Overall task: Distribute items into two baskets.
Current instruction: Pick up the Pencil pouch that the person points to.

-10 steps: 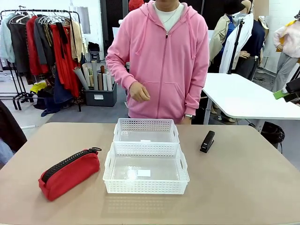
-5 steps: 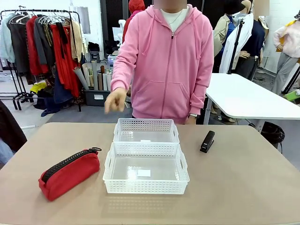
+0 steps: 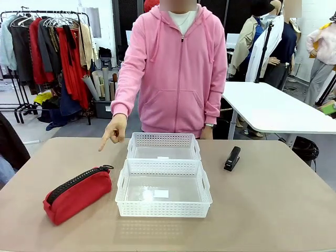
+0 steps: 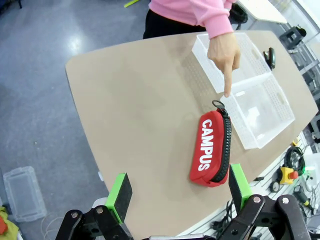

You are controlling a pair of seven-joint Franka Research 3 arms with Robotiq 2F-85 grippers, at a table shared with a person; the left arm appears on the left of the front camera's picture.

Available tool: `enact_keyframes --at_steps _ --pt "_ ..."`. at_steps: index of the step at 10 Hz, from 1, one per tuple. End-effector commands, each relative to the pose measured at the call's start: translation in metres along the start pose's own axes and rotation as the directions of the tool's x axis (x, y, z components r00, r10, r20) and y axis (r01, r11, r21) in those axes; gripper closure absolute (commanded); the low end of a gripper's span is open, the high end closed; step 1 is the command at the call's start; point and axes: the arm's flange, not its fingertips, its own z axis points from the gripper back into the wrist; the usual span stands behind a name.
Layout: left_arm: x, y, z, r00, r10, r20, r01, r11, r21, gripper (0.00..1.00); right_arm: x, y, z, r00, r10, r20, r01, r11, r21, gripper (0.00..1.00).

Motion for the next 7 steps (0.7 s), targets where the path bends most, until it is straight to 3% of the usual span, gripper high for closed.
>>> enact_keyframes --at_steps 1,7 --pt "-0.0016 0.0017 0.0004 1.0 0.007 0.001 -0.007 1.0 -0.001 0.0 0.0009 -0.0009 0.0014 1.0 0.0 0.01 0.0 1.0 -0.01 0.0" --pt "-0.0016 0.0017 0.0004 1.0 0.007 0.001 -0.007 1.0 -0.001 0.0 0.0009 -0.0009 0.0014 1.0 0.0 0.01 0.0 1.0 -0.01 0.0"
